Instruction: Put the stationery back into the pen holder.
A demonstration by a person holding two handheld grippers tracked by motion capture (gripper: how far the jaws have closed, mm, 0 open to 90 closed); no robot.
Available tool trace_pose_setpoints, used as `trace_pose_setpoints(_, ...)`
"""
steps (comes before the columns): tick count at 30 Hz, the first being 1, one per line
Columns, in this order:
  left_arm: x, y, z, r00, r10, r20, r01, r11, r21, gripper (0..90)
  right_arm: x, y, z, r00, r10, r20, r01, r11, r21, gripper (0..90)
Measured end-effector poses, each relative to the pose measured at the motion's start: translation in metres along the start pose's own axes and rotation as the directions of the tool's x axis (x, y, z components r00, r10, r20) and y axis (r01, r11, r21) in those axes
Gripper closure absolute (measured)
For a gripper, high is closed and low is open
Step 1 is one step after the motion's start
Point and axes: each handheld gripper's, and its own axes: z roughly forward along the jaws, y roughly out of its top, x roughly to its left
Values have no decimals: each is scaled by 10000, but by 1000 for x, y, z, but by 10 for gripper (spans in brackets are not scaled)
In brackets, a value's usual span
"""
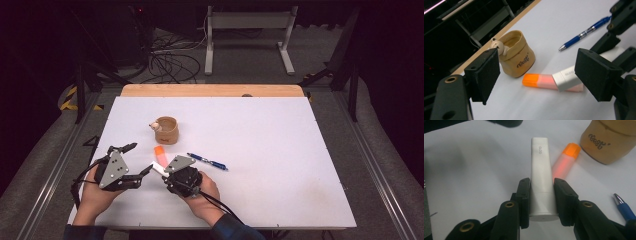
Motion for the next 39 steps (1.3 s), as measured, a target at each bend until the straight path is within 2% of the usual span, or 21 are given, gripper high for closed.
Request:
trace_pose_setpoints(3, -5, -1, 4, 9983, 579, 1, -579, 9980, 268, 224, -1, 0, -2, 10000, 30, -14, -30, 10000, 29, 678)
trace_pose_setpoints(7, -9, -2, 8, 9946, 1024, 179, -1032, 9933, 526, 233, -4, 1, -4, 10000, 11, -4, -11, 10000, 1, 678)
trace_pose_setpoints(15, -17, -2, 13, 9799, 1937, 477, -1970, 9773, 786, 275, -8, 1, -6, 9995, 199, -242, -198, 9998, 78, 678)
trace_pose_setpoints(20, -23, -3, 16, 9728, 2251, 550, -2293, 9692, 898, 295, -9, 2, -8, 9985, 340, -434, -334, 9993, 140, 678)
trace_pose_setpoints(25, -28, -3, 19, 9611, 2678, 672, -2726, 9592, 753, 320, -9, 3, -10, 9978, 319, -580, -313, 9994, 110, 677)
trace_pose_setpoints(31, -30, -3, 20, 9530, 2939, 734, -2990, 9515, 727, 344, -12, 6, -15, 9973, 284, -681, -279, 9996, 83, 677)
trace_pose_setpoints(35, -32, -3, 20, 9461, 3155, 727, -3205, 9445, 723, 373, -10, 9, -18, 9952, 375, -905, -375, 9993, 19, 677)
trace_pose_setpoints(39, -34, -3, 20, 9396, 3347, 722, -3387, 9394, 524, 403, -8, 12, -19, 9942, 341, -1020, -338, 9994, 51, 677)
